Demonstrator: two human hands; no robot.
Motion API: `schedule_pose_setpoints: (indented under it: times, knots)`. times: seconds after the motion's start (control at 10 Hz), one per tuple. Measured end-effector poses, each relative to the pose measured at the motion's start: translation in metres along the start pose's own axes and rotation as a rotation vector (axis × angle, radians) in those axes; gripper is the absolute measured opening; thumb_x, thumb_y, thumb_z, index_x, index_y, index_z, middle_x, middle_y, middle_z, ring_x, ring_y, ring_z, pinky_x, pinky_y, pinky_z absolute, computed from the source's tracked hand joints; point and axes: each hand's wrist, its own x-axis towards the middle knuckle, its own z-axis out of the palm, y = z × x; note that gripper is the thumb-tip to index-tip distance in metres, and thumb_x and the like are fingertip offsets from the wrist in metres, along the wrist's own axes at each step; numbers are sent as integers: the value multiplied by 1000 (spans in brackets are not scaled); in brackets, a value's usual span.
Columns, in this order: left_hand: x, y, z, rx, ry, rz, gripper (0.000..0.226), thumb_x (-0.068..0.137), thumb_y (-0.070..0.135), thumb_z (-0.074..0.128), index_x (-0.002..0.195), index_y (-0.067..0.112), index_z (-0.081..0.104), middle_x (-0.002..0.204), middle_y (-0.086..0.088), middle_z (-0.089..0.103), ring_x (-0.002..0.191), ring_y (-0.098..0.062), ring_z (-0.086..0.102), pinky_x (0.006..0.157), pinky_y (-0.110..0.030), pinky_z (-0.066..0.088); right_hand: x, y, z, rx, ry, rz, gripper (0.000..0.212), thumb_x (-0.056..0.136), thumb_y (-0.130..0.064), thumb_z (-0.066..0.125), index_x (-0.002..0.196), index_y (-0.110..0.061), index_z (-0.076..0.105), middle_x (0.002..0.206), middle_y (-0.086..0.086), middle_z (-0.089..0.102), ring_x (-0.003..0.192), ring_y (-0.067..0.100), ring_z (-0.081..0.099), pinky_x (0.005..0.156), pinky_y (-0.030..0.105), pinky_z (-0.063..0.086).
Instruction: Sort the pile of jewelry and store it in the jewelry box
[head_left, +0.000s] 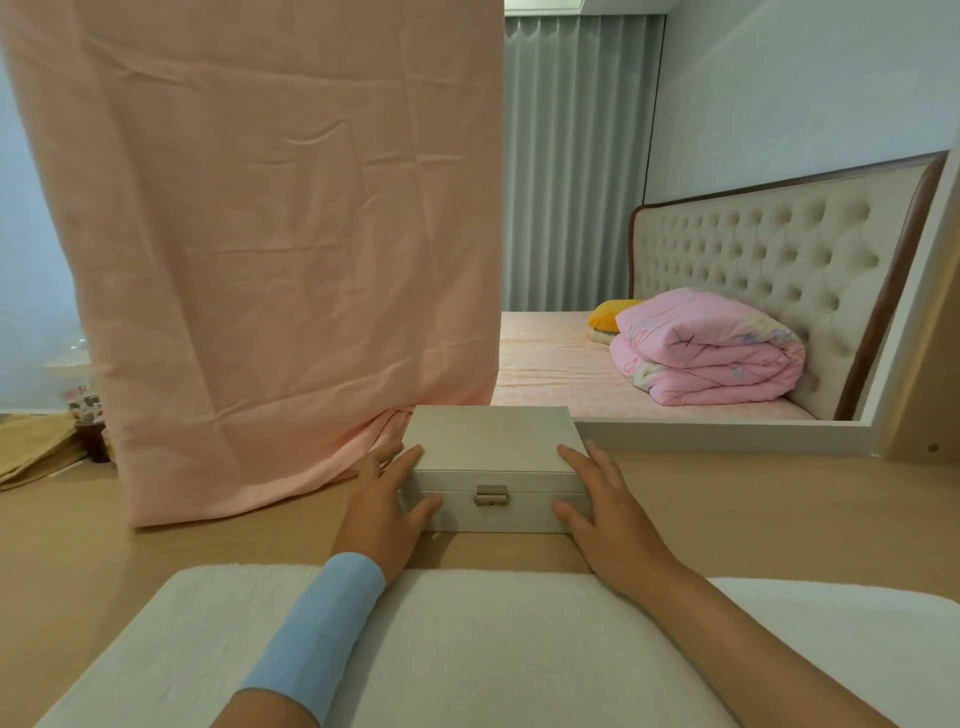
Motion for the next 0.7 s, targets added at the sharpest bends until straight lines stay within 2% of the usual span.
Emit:
schedule_pose_setpoints:
  times: [0.1, 0.2, 0.4, 0.5, 0.6, 0.7]
  knots:
    - [3, -2, 0, -11, 42, 7, 57, 87, 17, 73, 139, 28, 52, 146, 5, 38, 134, -17, 39, 110, -26, 30, 6, 4, -1, 65, 17, 21, 59, 95, -18, 67, 145, -39, 45, 157, -3, 35, 142, 12, 37, 107, 17, 29]
    - [10, -1, 1, -13, 53, -9, 56, 87, 14, 73, 137, 26, 54, 145, 4, 40, 133, -16, 39, 108, -23, 28, 16, 5, -1, 68, 12, 42, 59, 92, -16, 70, 144, -36, 49, 152, -3, 43, 134, 13, 44, 107, 21, 35]
    - [20, -2, 1, -31, 62, -36, 56, 86, 14, 73, 137, 27, 53, 145, 5, 40, 135, -15, 37, 111, -26, 28, 29, 3, 5, 93, 29, 49, 58, 89, -15, 73, 140, -34, 52, 145, -8, 46, 114, 5, 47, 87, 4, 33]
    - [22, -4, -2, -31, 43, -20, 56, 85, 16, 74, 136, 29, 53, 143, 5, 40, 134, -15, 37, 111, -28, 30, 30, 8, 4, 122, 43, 47, 61, 89, -18, 74, 141, -39, 50, 143, -9, 46, 117, 9, 51, 90, 9, 36]
    - [22, -1, -6, 18, 3, -31, 58, 84, 25, 76, 137, 32, 53, 142, 5, 41, 134, -18, 39, 112, -36, 36, 25, 6, 3, 107, -34, 52, 76, 89, -25, 74, 151, -44, 35, 149, -9, 38, 133, 11, 45, 102, 19, 34]
    - [35, 25, -36, 5, 101, 19, 57, 82, 37, 76, 134, 33, 56, 138, 6, 48, 129, -17, 45, 108, -39, 40, 38, -20, -29, 165, 40, 127, 75, 89, -32, 73, 153, -41, 36, 163, -10, 20, 148, 13, 29, 111, 26, 30]
